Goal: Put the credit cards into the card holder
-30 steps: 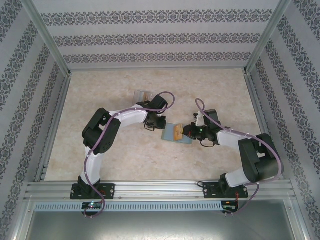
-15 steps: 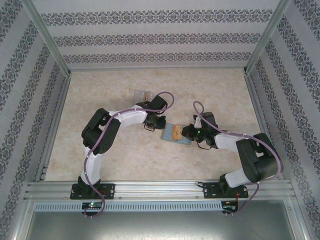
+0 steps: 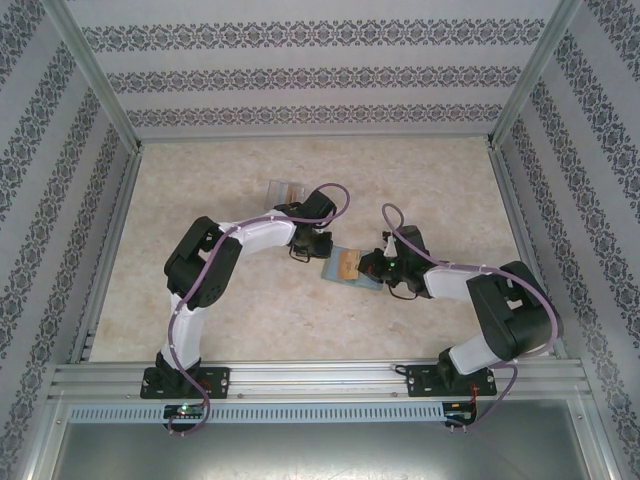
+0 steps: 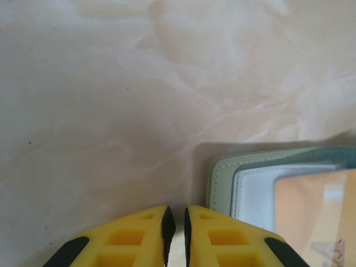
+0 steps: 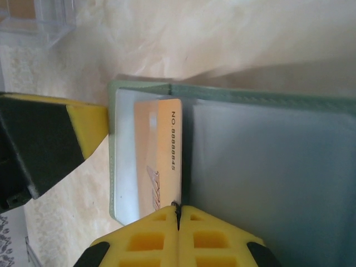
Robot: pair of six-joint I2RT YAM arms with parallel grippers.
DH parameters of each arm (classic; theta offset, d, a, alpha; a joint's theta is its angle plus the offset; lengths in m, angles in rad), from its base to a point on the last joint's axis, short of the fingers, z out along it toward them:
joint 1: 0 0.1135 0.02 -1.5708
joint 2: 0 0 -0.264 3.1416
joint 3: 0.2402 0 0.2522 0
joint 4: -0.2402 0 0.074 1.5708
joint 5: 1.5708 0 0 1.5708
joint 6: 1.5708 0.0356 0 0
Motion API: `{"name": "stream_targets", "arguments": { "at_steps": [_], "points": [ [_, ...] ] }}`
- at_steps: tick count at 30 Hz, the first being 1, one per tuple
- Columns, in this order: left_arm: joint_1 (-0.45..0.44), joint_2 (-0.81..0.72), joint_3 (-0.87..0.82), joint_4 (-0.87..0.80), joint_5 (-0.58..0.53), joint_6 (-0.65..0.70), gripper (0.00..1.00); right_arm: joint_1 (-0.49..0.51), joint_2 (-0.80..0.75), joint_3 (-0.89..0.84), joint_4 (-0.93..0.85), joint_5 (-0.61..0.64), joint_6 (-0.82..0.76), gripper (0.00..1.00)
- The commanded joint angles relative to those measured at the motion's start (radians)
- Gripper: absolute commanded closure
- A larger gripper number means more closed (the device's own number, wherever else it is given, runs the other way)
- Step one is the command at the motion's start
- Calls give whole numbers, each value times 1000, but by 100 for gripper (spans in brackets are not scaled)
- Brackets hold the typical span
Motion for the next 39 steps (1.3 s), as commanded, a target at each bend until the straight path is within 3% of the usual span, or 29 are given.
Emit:
{"name": "stream_targets", "arguments": {
  "at_steps": [1,9,14,21,23,25,29,35,39],
  "points": [
    [12,60,-8,-103,-106,-7,80,46,8,34,-14,47,41,100],
    [17,67,5,-86,-79,-25,80,67,71,74,-31,47,50,98],
    [20,62,11,-105,-76,-10,78,89,64,65,-23,61,74,87],
    [26,30,12,-109,-52,10,70,74,-31,53,-77,79,53,78],
    [27,31,15,-113,-42,19,68,71,-48,55,-95,76,43,71],
    [29,18,4,-92,-12,26,61,67,-64,54,-113,83,25,63],
    [34,-34,-21,-57,29,28,47,46,-117,43,-152,96,17,58],
    [34,-66,-28,2,189,62,37,-7,-203,55,-281,136,-33,52],
    [21,-49,-14,-6,249,110,3,-64,-272,29,-300,154,-57,51]
  ]
}}
